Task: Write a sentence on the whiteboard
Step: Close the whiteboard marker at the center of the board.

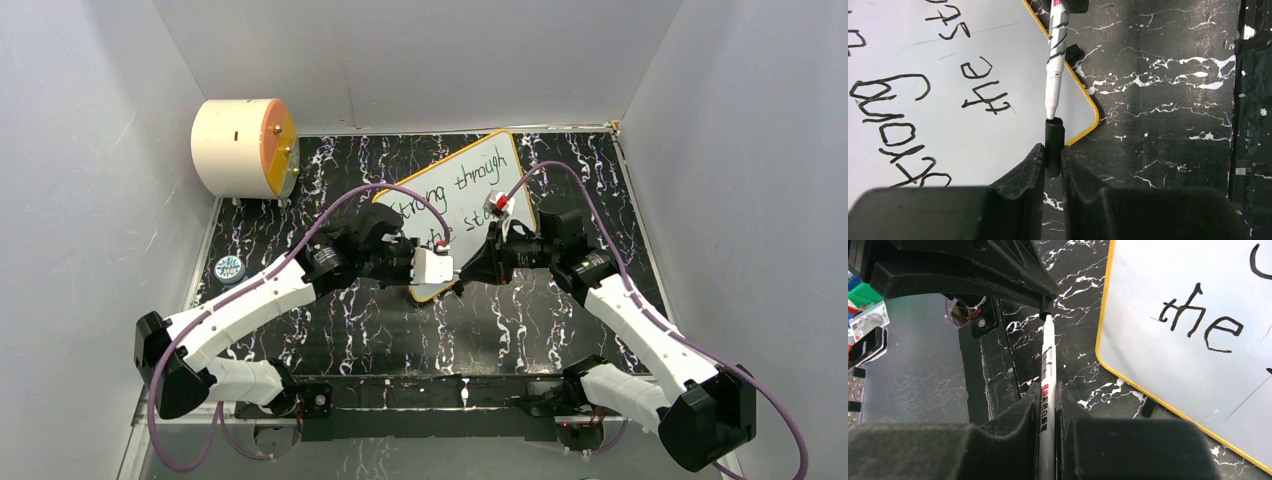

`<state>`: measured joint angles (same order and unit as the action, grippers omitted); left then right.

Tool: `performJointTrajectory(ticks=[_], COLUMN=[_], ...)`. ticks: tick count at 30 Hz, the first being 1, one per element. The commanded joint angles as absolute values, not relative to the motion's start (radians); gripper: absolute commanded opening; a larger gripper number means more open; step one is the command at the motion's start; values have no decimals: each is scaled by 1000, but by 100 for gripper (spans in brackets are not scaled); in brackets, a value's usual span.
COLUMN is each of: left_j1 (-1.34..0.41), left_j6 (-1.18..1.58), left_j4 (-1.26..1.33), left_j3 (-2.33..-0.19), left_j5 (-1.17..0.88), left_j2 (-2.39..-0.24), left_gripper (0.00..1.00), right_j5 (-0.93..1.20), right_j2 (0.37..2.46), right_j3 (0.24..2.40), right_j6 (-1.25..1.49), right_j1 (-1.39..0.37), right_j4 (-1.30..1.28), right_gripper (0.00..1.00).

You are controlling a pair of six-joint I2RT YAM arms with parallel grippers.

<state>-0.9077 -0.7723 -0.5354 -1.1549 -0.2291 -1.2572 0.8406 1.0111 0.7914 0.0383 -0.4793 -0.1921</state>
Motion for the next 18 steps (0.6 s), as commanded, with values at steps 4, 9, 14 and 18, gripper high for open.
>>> performJointTrajectory(ticks=[4, 9, 14, 18], left_j1=[-942, -963, -978, -980], left_j6=[-826, -846, -838, -818], left_j4=[-574, -610, -615, -608], left_j3=[-1247, -1285, -1291, -1288], left_j5=[-280, -277, -263, -253], left_j2=[-1280, -1317, -1343, -1348], left_gripper=[0, 0, 0, 0], right_j5=[848, 841, 832, 843], right_j2=[1034, 1044, 1042, 1037], right_j3=[851, 858, 856, 834], right_j6=[8, 11, 18, 43], right_j1=[-502, -517, -524, -525], right_j4=[-194, -191, -179, -137], right_gripper=[0, 0, 0, 0])
